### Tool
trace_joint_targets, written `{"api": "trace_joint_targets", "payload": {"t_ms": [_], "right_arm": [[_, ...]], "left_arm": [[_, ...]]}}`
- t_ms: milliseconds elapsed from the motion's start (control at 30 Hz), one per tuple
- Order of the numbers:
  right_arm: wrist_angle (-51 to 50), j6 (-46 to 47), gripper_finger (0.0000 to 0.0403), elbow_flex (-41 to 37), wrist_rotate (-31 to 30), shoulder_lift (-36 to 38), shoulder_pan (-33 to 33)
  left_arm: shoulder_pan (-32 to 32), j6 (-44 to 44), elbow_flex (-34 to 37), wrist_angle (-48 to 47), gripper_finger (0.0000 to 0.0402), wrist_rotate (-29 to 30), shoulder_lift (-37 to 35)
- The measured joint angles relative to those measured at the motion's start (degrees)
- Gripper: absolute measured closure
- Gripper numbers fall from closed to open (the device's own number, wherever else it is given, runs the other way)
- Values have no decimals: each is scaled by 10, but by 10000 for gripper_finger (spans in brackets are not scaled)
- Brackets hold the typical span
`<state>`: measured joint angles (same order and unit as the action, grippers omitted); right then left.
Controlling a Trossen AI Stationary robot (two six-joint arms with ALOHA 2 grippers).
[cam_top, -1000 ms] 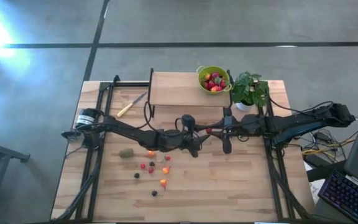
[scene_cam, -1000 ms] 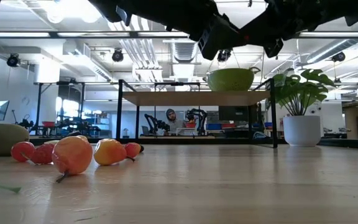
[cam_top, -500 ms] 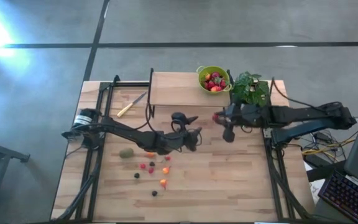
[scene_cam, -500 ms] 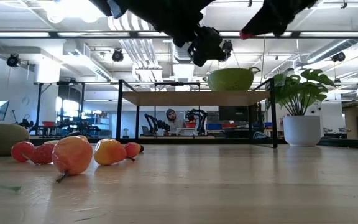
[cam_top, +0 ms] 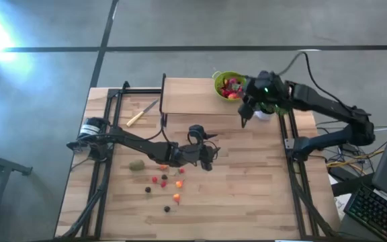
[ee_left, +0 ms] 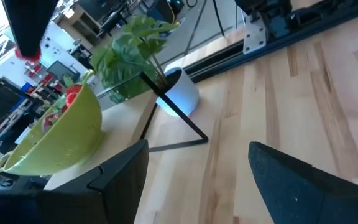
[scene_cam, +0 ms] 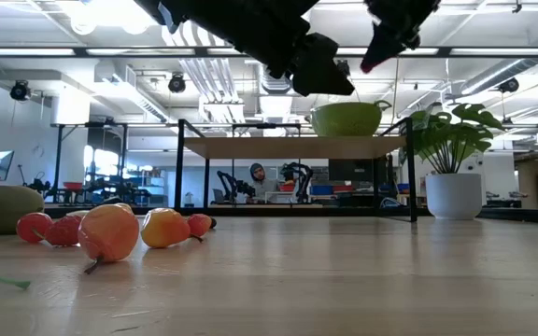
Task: Build produce basket
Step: Put the raspberry into the green basket
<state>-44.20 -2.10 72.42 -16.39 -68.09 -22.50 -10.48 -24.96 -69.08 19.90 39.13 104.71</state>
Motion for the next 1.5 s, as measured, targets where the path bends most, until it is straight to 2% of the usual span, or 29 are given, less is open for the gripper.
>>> {"api": "trace_joint_targets", "payload": {"t_ms": [300, 567, 900, 1500], "right_arm": [[-25, -33, 314, 82, 74, -101, -120], [-38, -36, 302, 101, 105, -152, -176], [-48, -35, 313, 98, 109, -173, -188], [-51, -28, 233, 98, 109, -160, -187]], "left_arm": [[0, 0, 0, -1, 119, -11, 0], [0, 22, 0, -21, 119, -12, 0], [0, 26, 0, -21, 119, -12, 1], [0, 32, 0, -30, 119, -12, 1]]}}
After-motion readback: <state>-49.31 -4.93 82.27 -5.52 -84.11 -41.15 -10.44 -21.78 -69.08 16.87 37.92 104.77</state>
